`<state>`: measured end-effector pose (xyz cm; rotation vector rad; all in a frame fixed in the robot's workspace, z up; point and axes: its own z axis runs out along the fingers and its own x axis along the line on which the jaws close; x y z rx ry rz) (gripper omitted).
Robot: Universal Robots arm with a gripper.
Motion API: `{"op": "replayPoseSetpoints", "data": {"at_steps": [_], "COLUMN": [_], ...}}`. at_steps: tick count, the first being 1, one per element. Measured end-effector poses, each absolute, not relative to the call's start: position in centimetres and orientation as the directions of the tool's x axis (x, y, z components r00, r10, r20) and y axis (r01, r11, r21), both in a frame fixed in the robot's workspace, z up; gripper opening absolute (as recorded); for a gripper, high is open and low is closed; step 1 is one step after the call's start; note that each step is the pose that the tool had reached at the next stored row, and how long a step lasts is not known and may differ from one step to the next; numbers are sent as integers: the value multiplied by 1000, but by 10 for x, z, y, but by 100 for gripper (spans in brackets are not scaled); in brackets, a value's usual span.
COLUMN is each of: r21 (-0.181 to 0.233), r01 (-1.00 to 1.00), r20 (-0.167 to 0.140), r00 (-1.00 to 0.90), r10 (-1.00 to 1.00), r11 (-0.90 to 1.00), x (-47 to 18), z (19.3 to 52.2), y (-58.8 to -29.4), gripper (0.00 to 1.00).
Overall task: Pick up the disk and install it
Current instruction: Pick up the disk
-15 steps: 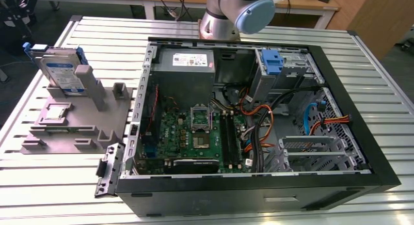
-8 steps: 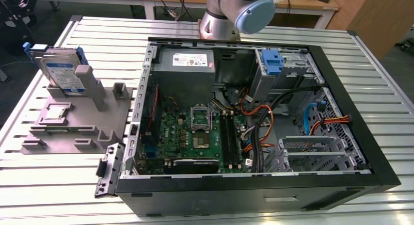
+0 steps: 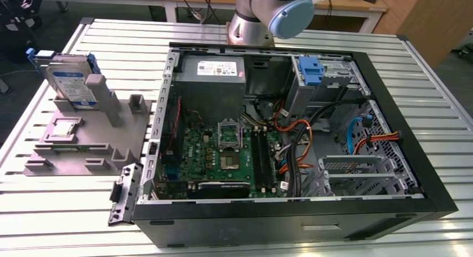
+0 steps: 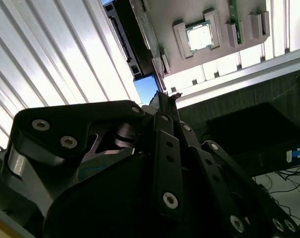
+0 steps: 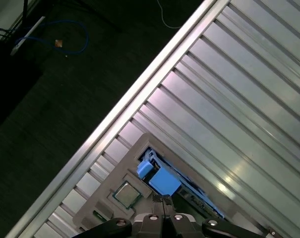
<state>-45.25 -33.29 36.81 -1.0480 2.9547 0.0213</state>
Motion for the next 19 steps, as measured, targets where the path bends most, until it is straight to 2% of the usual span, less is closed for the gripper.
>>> {"op": "replayPoseSetpoints", "data": {"at_steps": [19], "r21": [11], "r01": [-670], "r20": [-11], "r00": [-743], "r10": [-670], "r11": [742], "x": [-452], "z": [368], "y": [-333], "gripper": [10]}}
